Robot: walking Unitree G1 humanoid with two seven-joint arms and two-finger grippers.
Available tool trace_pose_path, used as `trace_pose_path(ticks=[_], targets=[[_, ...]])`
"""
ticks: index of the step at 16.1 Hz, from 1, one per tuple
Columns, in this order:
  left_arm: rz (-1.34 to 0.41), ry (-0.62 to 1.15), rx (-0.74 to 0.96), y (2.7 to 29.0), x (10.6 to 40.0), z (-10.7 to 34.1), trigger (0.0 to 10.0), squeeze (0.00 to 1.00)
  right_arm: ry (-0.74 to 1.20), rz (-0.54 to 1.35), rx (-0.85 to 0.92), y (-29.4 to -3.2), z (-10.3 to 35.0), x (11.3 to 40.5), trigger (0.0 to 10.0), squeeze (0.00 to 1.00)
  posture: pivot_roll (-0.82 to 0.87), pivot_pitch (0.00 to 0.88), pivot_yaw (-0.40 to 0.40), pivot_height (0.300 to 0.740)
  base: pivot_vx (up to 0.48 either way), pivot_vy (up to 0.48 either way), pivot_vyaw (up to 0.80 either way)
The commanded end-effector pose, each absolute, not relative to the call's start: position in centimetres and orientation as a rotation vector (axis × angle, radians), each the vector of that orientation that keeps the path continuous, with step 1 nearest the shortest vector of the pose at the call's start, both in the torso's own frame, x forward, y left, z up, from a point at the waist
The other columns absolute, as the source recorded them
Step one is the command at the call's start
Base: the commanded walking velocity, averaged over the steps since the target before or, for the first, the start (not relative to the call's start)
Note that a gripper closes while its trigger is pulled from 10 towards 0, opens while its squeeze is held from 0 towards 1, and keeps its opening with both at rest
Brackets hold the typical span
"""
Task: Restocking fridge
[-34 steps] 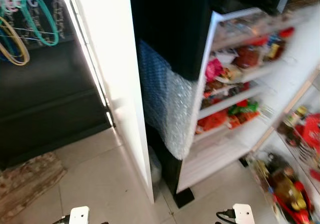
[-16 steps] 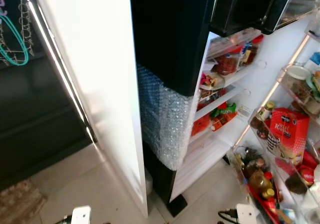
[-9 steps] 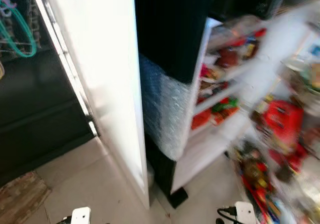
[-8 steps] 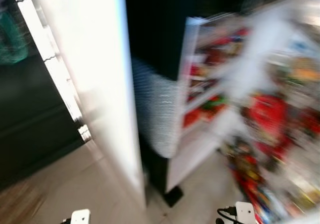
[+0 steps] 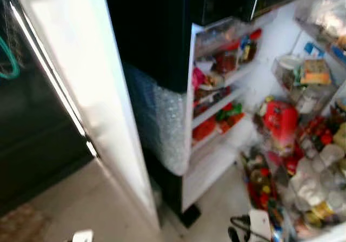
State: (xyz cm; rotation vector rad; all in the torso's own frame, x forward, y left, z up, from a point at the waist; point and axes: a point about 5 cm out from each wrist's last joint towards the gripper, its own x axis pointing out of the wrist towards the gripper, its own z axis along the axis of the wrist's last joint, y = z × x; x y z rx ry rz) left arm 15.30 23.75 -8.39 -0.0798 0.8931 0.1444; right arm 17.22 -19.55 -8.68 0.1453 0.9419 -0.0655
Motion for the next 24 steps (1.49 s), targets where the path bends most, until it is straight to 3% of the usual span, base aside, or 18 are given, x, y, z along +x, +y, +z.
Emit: trace_pose_path(ticks=[1,8,19,21,24], targets=[[0.131,0.892,-0.080,23.3,15.6,-8.4,10.0,0.00,0.982,-0.102,0.136,-20.5,-9.1,15.9,10.0,0.00,-0.07,0.000,0.003,0.740,0.000,0.000,0.00],[0.125,0.890,-0.075,23.2,15.7,-8.4,10.0,0.00,0.981,-0.223,0.162,-20.9,-9.2,15.5,10.0,0.00,-0.07,0.000,0.001,0.740,0.000,0.000,0.00],[0.118,0.891,-0.067,23.1,15.8,-8.4,10.0,0.00,1.003,-1.069,0.168,-21.5,-9.2,13.1,10.0,0.00,-0.09,0.000,0.005,0.740,0.000,0.000,0.00],[0.114,0.892,-0.060,23.2,15.8,-8.3,10.0,0.00,0.965,-1.238,0.124,-28.4,-9.0,5.9,10.0,0.00,-0.09,0.000,0.010,0.740,0.000,0.000,0.00],[0.110,0.893,-0.055,23.2,15.8,-8.3,10.0,0.00,0.917,-1.307,0.113,-29.6,-8.4,5.6,10.0,0.00,-0.10,0.000,0.012,0.740,0.000,0.000,0.00]])
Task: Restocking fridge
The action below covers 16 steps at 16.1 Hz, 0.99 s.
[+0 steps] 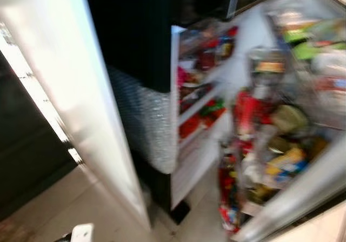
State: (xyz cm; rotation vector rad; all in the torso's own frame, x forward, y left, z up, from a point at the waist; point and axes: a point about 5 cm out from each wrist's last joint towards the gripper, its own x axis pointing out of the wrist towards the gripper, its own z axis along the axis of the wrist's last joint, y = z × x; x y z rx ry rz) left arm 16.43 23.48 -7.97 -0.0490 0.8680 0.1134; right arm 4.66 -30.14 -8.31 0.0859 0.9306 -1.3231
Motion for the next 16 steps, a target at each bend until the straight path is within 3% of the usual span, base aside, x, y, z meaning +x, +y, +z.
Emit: trace_pose_path(ticks=[1,4,14,16], targets=[[0.110,0.892,-0.054,23.2,15.9,-8.3,10.0,0.00,0.882,-1.302,0.106,-30.7,-7.9,6.1,10.0,0.00,-0.10,0.000,0.012,0.740,0.000,0.000,0.00],[0.107,0.890,-0.053,23.2,15.9,-8.3,10.0,0.00,0.813,-1.274,0.085,-31.3,-7.3,7.1,10.0,0.00,-0.10,0.000,0.012,0.740,0.000,0.000,0.00],[0.094,0.899,-0.039,23.3,15.9,-8.3,10.0,0.00,0.439,-0.996,-0.001,-35.9,-2.0,14.1,10.0,0.00,-0.10,0.000,0.017,0.740,0.000,0.000,0.00],[0.084,0.908,-0.037,23.2,15.9,-8.3,10.0,0.00,0.340,-0.800,0.095,-37.0,-0.2,16.5,10.0,0.00,-0.10,0.000,0.026,0.740,0.000,0.000,0.00]])
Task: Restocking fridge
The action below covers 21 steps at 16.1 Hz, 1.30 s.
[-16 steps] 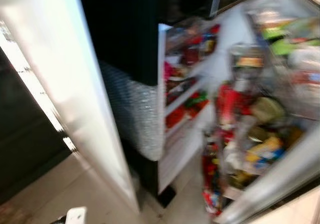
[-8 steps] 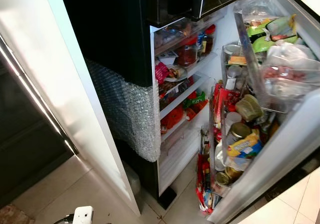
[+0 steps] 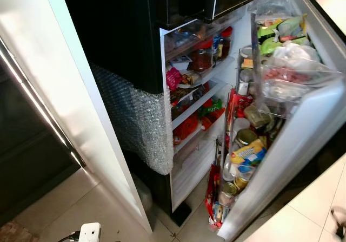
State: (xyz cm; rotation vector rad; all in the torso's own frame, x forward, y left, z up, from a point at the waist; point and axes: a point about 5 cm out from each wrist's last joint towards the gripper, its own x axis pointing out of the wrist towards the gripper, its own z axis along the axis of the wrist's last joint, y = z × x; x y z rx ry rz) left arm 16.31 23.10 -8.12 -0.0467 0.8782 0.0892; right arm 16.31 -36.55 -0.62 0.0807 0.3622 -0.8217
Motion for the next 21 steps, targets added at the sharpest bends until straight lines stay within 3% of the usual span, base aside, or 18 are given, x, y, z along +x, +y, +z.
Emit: trace_pose_path(ticks=[1,4,6,7,9,15,18,19,21], targets=[[0.082,0.910,-0.036,23.2,15.9,-8.3,10.0,0.00,0.334,-0.758,0.101,-37.3,0.2,16.9,10.0,0.00,-0.10,0.000,0.029,0.740,0.000,0.000,0.00],[0.083,0.916,-0.032,23.3,15.9,-8.3,10.0,0.00,0.299,-0.522,0.070,-37.7,2.0,18.8,10.0,0.00,-0.10,0.000,0.030,0.740,0.000,0.000,0.00],[0.075,0.917,-0.033,23.4,16.0,-8.3,10.0,0.00,0.276,-0.269,0.008,-36.0,3.3,21.7,10.0,0.00,-0.09,0.000,0.032,0.740,0.000,0.000,0.00],[0.074,0.917,-0.032,23.4,16.0,-8.3,10.0,0.00,0.269,-0.240,0.003,-35.7,3.4,22.1,10.0,0.00,-0.09,0.000,0.031,0.740,0.000,0.000,0.00],[0.069,0.918,-0.035,23.4,16.0,-8.2,10.0,0.00,0.179,-0.062,-0.006,-33.3,5.1,25.0,10.0,0.00,-0.09,0.000,0.031,0.740,0.000,0.000,0.00],[0.066,0.925,-0.035,23.4,16.0,-8.3,10.0,0.00,0.017,0.195,0.011,-28.4,7.9,28.6,10.0,0.00,-0.08,0.000,0.023,0.740,0.000,0.000,0.00],[0.060,0.928,-0.036,23.3,16.0,-8.3,10.0,0.00,-0.049,0.338,0.022,-24.4,9.4,30.2,10.0,0.00,-0.08,0.000,0.022,0.740,0.000,0.000,0.00],[0.057,0.926,-0.036,23.3,16.1,-8.3,10.0,0.00,-0.074,0.411,0.020,-22.0,9.9,30.9,10.0,0.00,-0.07,0.000,0.020,0.740,0.000,0.000,0.00],[0.059,0.923,-0.038,23.3,16.1,-8.3,10.0,0.00,-0.083,0.466,0.029,-20.4,10.2,31.2,10.0,0.00,-0.07,0.000,0.020,0.740,0.000,0.000,0.00]])
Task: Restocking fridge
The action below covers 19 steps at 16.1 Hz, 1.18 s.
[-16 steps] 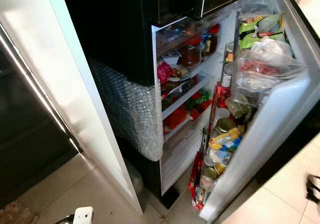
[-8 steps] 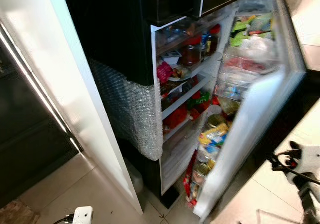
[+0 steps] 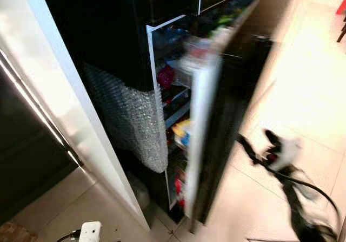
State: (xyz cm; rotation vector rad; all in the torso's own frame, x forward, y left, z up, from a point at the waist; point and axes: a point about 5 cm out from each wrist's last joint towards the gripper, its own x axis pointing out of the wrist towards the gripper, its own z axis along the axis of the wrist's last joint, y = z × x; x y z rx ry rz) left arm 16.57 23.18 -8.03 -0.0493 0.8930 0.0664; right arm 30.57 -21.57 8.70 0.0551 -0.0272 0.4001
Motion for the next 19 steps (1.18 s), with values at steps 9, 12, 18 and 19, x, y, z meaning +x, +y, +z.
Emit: trace_pose_path(ticks=[9,12,18,19], targets=[[0.064,0.926,-0.045,23.0,16.1,-8.4,10.0,0.00,0.011,0.423,0.042,-20.8,8.9,30.9,10.0,0.00,-0.07,0.000,0.001,0.740,0.000,0.000,0.00],[0.054,0.929,-0.042,23.0,16.0,-8.4,10.0,0.00,0.041,0.344,0.054,-22.5,8.1,30.2,10.0,0.00,-0.07,0.000,-0.001,0.740,0.000,0.000,0.00],[0.054,0.930,-0.032,23.1,15.8,-8.4,10.0,0.00,0.151,-0.152,0.117,-28.9,3.6,25.5,10.0,0.00,-0.08,0.000,-0.004,0.740,0.000,0.000,0.00],[0.053,0.932,-0.029,23.1,15.8,-8.4,10.0,0.00,0.246,-0.255,0.124,-30.0,1.8,24.0,10.0,0.00,-0.08,0.000,-0.004,0.740,0.000,0.000,0.00]])
